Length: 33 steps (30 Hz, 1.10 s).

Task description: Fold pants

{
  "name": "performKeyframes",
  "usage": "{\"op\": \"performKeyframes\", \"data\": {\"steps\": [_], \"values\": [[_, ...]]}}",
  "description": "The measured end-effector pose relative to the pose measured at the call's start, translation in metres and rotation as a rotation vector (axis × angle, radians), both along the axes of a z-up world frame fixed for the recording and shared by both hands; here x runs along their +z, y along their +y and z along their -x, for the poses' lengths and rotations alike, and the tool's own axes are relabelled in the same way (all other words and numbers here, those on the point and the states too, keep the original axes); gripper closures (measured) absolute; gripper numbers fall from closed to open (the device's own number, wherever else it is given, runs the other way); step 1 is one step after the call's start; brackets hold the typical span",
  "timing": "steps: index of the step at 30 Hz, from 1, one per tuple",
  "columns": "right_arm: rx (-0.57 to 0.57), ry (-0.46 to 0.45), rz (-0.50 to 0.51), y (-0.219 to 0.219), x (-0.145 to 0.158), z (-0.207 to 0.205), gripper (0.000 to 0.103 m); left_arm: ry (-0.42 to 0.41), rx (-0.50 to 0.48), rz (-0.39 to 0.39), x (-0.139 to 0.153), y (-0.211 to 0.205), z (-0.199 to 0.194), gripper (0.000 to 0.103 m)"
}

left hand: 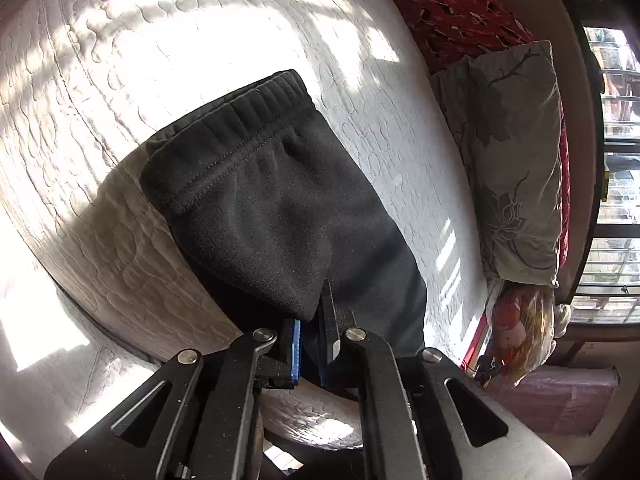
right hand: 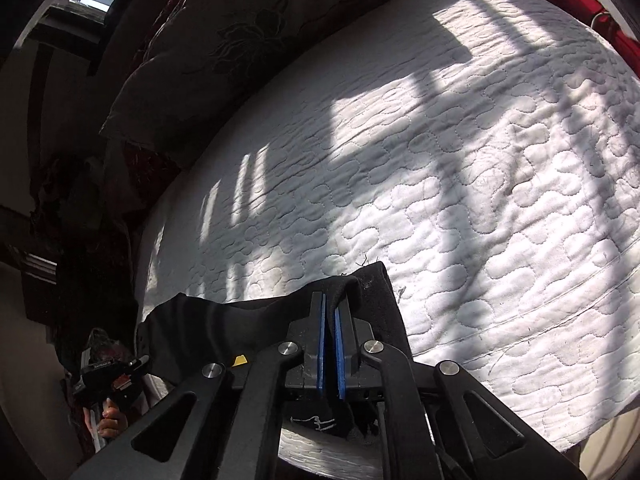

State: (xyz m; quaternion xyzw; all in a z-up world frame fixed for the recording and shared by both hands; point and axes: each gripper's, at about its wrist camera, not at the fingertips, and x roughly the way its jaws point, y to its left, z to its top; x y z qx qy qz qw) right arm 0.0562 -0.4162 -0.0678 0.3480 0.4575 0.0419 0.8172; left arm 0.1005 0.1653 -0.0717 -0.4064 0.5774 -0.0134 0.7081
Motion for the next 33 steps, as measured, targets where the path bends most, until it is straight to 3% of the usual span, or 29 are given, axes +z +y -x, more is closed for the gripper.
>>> {"op": "performKeyframes", "data": {"steps": [2, 4, 9, 12, 15, 16, 17, 20, 24, 27, 28, 31, 33], "values": [[-0.005, -0.026, 0.017, -0.005, 0.006, 0.001, 0.100, 0.040, 0.013, -0.010, -0.016, 0.004, 0.000, 0.099], [-0.019, 0.030, 0.057, -0.009, -0.008, -0.002, 0.100, 0.089, 0.028, 0.027, -0.035, 0.006, 0.002, 0.099], [-0.064, 0.114, 0.104, -0.018, -0.040, 0.003, 0.096, 0.085, 0.023, 0.068, -0.043, 0.010, 0.002, 0.098], [-0.077, 0.113, 0.064, -0.022, -0.041, 0.010, 0.095, 0.068, 0.005, 0.077, -0.035, 0.013, 0.003, 0.095], [-0.037, 0.076, 0.056, -0.016, -0.029, 0.013, 0.093, 0.031, -0.034, 0.059, -0.025, 0.012, 0.014, 0.080], [-0.016, 0.072, 0.048, -0.012, -0.026, 0.012, 0.087, 0.020, -0.044, 0.062, -0.022, 0.011, 0.018, 0.073], [-0.004, 0.074, 0.047, -0.010, -0.025, 0.011, 0.080, 0.009, -0.054, 0.064, -0.020, 0.012, 0.023, 0.072], [0.005, 0.084, 0.084, -0.004, -0.026, 0.009, 0.076, -0.031, -0.088, 0.059, -0.007, 0.015, 0.035, 0.072], [0.037, 0.112, 0.140, 0.008, -0.033, 0.006, 0.076, -0.106, -0.093, -0.069, 0.025, 0.032, 0.028, 0.072], [0.067, 0.115, 0.208, 0.014, -0.033, 0.005, 0.085, -0.115, -0.099, -0.138, 0.037, 0.044, 0.009, 0.071], [0.071, 0.115, 0.222, 0.014, -0.031, 0.005, 0.099, -0.113, -0.101, -0.163, 0.039, 0.047, 0.000, 0.071], [0.042, 0.107, 0.238, 0.007, -0.026, 0.008, 0.103, -0.108, -0.117, -0.225, 0.041, 0.054, -0.023, 0.071], [-0.005, 0.141, 0.278, -0.006, -0.027, 0.009, 0.103, -0.095, -0.136, -0.226, 0.038, 0.056, -0.039, 0.070]]}}
